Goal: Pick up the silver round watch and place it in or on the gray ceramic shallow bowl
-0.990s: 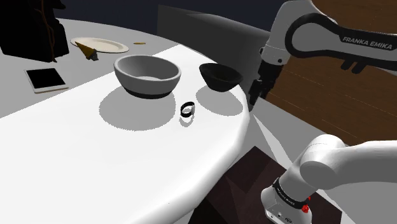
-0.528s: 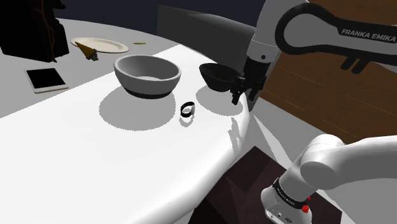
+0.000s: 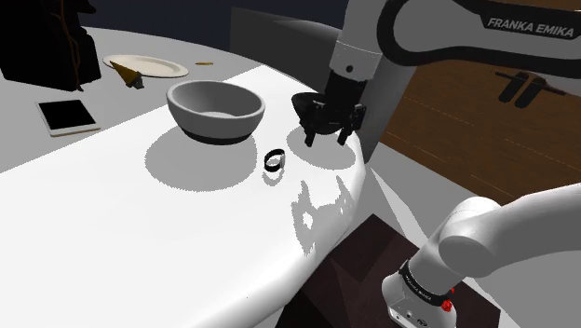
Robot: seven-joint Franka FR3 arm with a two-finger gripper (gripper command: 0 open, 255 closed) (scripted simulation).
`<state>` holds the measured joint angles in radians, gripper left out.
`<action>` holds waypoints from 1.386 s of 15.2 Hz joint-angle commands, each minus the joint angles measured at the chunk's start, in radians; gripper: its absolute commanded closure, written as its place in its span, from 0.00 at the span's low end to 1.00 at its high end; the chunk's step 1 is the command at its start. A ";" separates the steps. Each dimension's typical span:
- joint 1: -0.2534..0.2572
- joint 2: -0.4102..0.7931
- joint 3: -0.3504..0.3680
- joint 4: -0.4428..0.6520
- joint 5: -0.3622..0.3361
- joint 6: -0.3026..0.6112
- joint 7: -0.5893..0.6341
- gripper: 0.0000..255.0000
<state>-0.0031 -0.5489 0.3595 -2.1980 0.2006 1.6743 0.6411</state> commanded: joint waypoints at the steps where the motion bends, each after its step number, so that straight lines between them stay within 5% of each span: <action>1: -0.008 0.055 0.047 0.061 0.010 0.012 0.090 0.00; 6: -0.037 0.207 0.154 0.225 -0.010 0.040 0.298 0.00; 14: -0.032 0.207 0.167 0.125 -0.003 0.141 0.296 0.00; 21: -0.032 0.207 0.167 0.125 -0.003 0.141 0.296 0.00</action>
<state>-0.0347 -0.3419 0.5266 -2.0733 0.1977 1.8150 0.9371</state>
